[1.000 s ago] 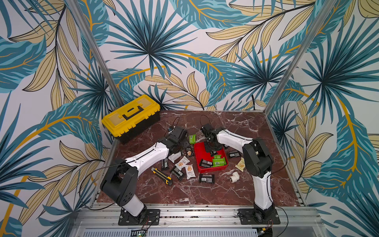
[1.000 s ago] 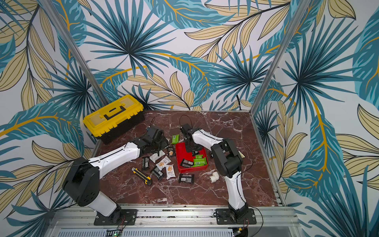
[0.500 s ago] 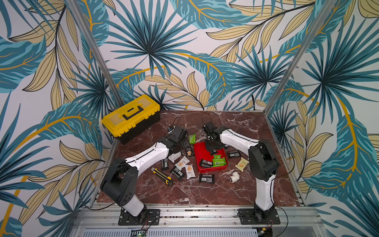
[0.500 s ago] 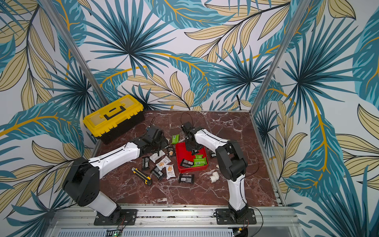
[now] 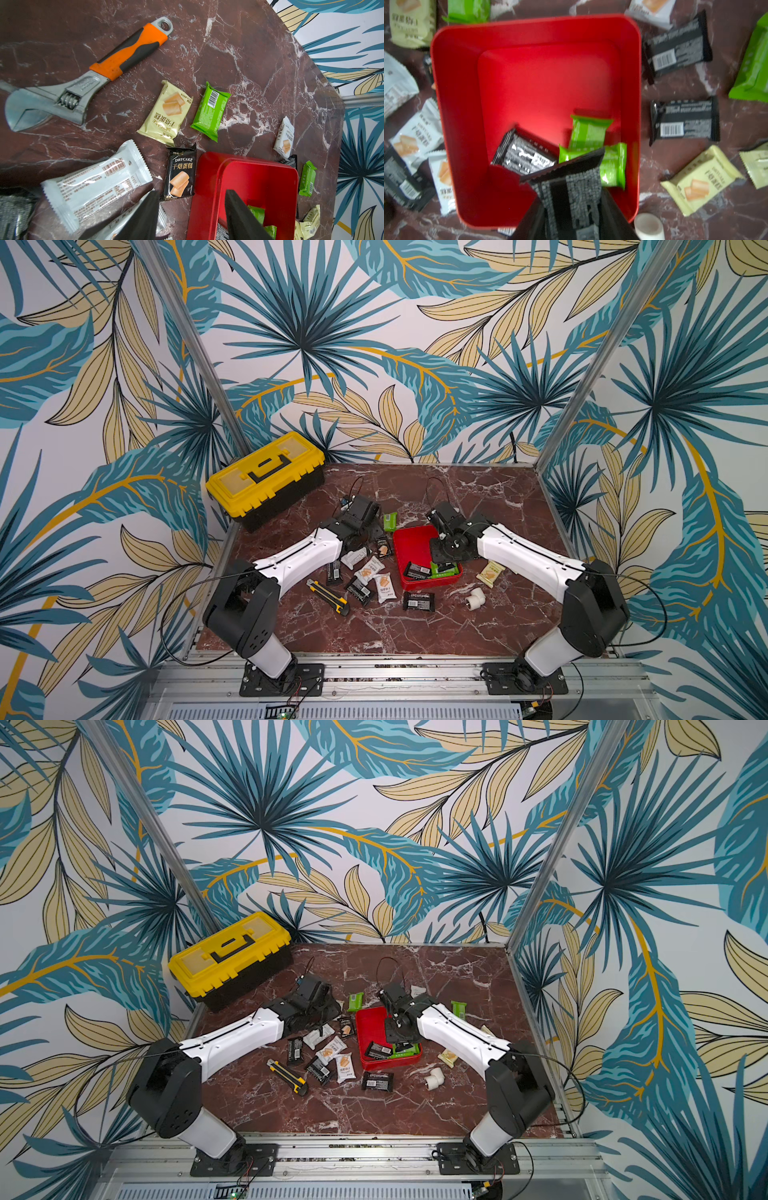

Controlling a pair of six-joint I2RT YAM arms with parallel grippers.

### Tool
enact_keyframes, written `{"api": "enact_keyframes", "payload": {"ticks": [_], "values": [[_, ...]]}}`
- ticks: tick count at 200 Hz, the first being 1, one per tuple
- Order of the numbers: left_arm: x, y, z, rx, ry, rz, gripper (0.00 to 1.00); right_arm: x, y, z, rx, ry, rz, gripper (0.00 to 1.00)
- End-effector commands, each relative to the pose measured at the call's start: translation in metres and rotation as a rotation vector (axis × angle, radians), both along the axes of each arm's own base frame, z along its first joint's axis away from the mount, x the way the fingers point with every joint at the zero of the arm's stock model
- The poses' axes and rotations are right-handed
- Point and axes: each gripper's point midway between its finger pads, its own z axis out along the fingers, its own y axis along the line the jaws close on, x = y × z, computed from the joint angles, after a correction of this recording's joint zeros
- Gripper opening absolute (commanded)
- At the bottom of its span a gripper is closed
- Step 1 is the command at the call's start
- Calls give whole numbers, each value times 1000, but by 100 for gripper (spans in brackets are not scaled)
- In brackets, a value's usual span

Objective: Take the cookies out of the storage box
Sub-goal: Pick up the cookie from the storage box, then place the cookie at the center of the board.

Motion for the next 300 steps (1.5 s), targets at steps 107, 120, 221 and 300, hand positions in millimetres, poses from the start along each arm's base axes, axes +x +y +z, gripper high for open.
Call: {"api": "enact_keyframes", "payload": {"ticks": [107, 120, 221, 300], "values": [[-10, -5, 0, 50, 8, -43, 55, -102, -2, -62, 0, 99, -47, 41], [-12, -5, 0, 54, 9, -44, 55, -103, -3, -75, 5, 101, -65, 41], [-12, -12, 10, 49, -83, -149, 58, -103, -8, -74, -18, 83, -41, 60], [-13, -7, 21, -122, -222, -141, 58, -46, 40, 10, -44, -18, 345, 62]]}}
